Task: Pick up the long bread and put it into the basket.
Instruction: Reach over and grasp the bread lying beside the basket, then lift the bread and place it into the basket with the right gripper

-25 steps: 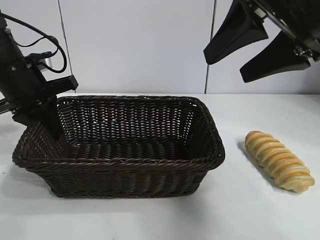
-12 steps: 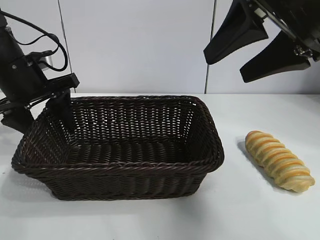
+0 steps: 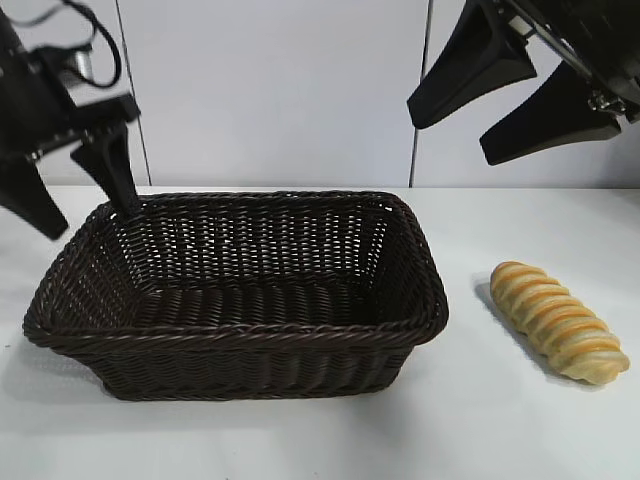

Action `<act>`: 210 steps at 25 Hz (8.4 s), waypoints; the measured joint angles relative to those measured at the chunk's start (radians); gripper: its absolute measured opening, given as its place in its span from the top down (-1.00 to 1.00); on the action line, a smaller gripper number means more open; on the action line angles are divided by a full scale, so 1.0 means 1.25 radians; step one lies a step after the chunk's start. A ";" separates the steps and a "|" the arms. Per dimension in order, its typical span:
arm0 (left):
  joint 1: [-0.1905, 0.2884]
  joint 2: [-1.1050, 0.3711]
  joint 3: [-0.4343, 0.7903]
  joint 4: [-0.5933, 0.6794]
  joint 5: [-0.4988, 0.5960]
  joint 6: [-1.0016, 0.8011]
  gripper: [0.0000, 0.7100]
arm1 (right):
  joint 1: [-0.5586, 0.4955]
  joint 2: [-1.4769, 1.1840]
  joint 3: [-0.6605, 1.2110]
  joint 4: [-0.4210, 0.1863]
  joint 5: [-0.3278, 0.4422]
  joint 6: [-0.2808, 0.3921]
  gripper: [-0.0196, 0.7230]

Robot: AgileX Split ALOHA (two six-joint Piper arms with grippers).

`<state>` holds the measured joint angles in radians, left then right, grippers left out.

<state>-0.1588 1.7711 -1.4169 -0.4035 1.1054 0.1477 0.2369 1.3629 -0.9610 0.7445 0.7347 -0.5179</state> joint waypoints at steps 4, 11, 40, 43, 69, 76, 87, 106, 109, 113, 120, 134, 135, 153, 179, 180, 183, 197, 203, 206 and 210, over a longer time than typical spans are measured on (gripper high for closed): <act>0.000 -0.041 0.005 -0.030 0.005 0.000 -0.47 | 0.000 0.000 0.000 0.000 0.000 0.000 -0.50; -0.032 -0.154 0.154 -0.070 -0.074 0.001 -0.47 | 0.000 0.000 0.000 0.000 0.001 0.000 -0.50; -0.037 -0.084 0.267 -0.280 -0.178 0.106 -0.47 | 0.000 0.000 0.000 0.000 0.000 0.000 -0.50; -0.037 -0.084 0.277 -0.280 -0.178 0.110 -0.47 | 0.000 0.000 0.000 0.000 0.000 0.000 -0.50; -0.037 -0.084 0.277 -0.288 -0.175 0.111 -0.47 | -0.098 0.060 -0.058 -0.464 0.090 0.309 -0.50; -0.037 -0.084 0.277 -0.288 -0.172 0.111 -0.47 | -0.098 0.157 -0.059 -0.540 0.061 0.355 -0.50; -0.037 -0.084 0.277 -0.288 -0.172 0.111 -0.47 | -0.098 0.328 -0.119 -0.577 -0.004 0.390 -0.50; -0.037 -0.084 0.277 -0.288 -0.172 0.111 -0.47 | -0.098 0.461 -0.155 -0.596 -0.049 0.400 -0.31; -0.037 -0.084 0.277 -0.288 -0.172 0.111 -0.47 | -0.098 0.461 -0.155 -0.596 -0.050 0.400 0.07; -0.037 -0.084 0.277 -0.288 -0.172 0.112 -0.47 | -0.098 0.461 -0.155 -0.596 -0.043 0.400 0.31; -0.037 -0.084 0.277 -0.288 -0.172 0.112 -0.47 | -0.098 0.434 -0.162 -0.591 -0.013 0.400 0.35; -0.037 -0.084 0.277 -0.288 -0.173 0.112 -0.47 | -0.098 0.280 -0.303 -0.529 0.197 0.355 0.35; -0.037 -0.084 0.277 -0.288 -0.172 0.112 -0.47 | -0.098 0.277 -0.309 -0.515 0.200 0.349 0.35; -0.037 -0.084 0.277 -0.288 -0.169 0.112 -0.47 | -0.086 0.269 -0.322 -0.368 0.226 0.269 0.36; -0.037 -0.084 0.277 -0.288 -0.169 0.112 -0.47 | 0.225 0.316 -0.322 -0.343 -0.001 0.214 0.36; -0.037 -0.084 0.277 -0.288 -0.169 0.112 -0.47 | 0.225 0.325 -0.322 -0.339 -0.001 0.205 0.36; -0.037 -0.084 0.277 -0.288 -0.169 0.112 -0.47 | 0.226 0.346 -0.322 -0.322 -0.013 0.181 0.36; -0.037 -0.084 0.277 -0.288 -0.169 0.112 -0.47 | 0.226 0.386 -0.322 -0.278 -0.034 0.084 0.08; -0.037 -0.084 0.277 -0.288 -0.169 0.112 -0.47 | 0.226 0.386 -0.322 -0.277 -0.032 0.084 -0.46; -0.037 -0.084 0.277 -0.288 -0.169 0.112 -0.47 | 0.226 0.386 -0.322 -0.277 -0.011 0.084 -0.63; -0.037 -0.084 0.277 -0.288 -0.169 0.112 -0.47 | 0.226 0.377 -0.322 -0.278 0.012 0.084 -0.67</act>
<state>-0.2049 1.6667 -1.0713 -0.7640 0.8936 0.2881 0.5193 1.8345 -1.3632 0.3973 0.7499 -0.4126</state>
